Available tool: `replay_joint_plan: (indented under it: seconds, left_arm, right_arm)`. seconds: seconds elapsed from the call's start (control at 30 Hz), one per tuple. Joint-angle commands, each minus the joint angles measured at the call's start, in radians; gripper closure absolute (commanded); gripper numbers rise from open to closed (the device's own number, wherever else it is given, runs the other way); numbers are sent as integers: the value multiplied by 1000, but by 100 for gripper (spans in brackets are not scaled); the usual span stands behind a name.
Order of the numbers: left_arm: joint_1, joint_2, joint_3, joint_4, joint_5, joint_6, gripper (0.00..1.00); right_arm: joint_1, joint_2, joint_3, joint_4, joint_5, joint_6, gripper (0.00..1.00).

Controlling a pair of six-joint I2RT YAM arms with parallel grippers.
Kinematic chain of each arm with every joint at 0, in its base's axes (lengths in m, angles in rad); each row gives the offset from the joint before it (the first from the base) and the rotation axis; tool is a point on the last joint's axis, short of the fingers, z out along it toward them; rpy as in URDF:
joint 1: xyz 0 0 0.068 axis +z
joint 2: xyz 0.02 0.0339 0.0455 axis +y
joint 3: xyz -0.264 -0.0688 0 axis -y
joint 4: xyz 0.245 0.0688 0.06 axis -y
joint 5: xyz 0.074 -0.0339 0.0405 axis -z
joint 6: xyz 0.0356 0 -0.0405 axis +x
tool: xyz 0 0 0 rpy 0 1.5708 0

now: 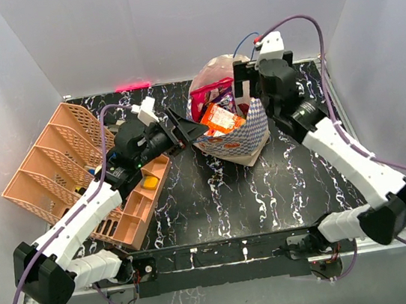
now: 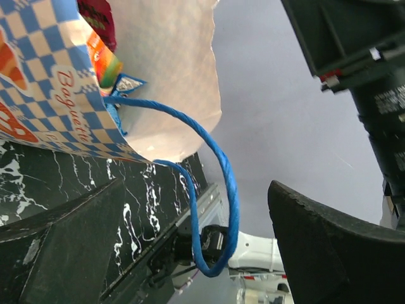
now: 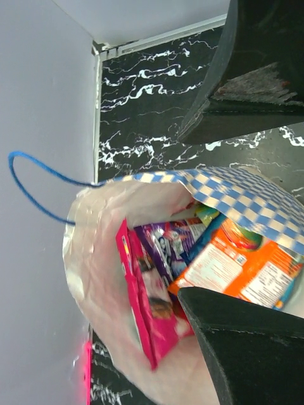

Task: Take the snacks out of the paper bag
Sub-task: Adjust the paper bag at the center of the board.

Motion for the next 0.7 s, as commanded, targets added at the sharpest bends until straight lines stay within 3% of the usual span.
replay_joint_plan:
  seconds: [0.0,0.23,0.33,0.5,0.67]
  left_arm:
    - [-2,-30,57,-19,-86,6,7]
    - [-4,-19,29,91,-80,-73,23]
    - [-5,-13,36,110,-83,-90,29]
    - [-6,-5,54,88,-92,-118,40]
    - [-7,-1,84,56,-89,-129,43]
  right_arm:
    - [-148,62,111,110,-159,57,1]
    - [-357,216,243,106,-496,196,0]
    - [-420,292,307,123,-652,242,5]
    - [-455,431,429,138,-736,272,10]
    - [-467,535,506,137,-765,304,14]
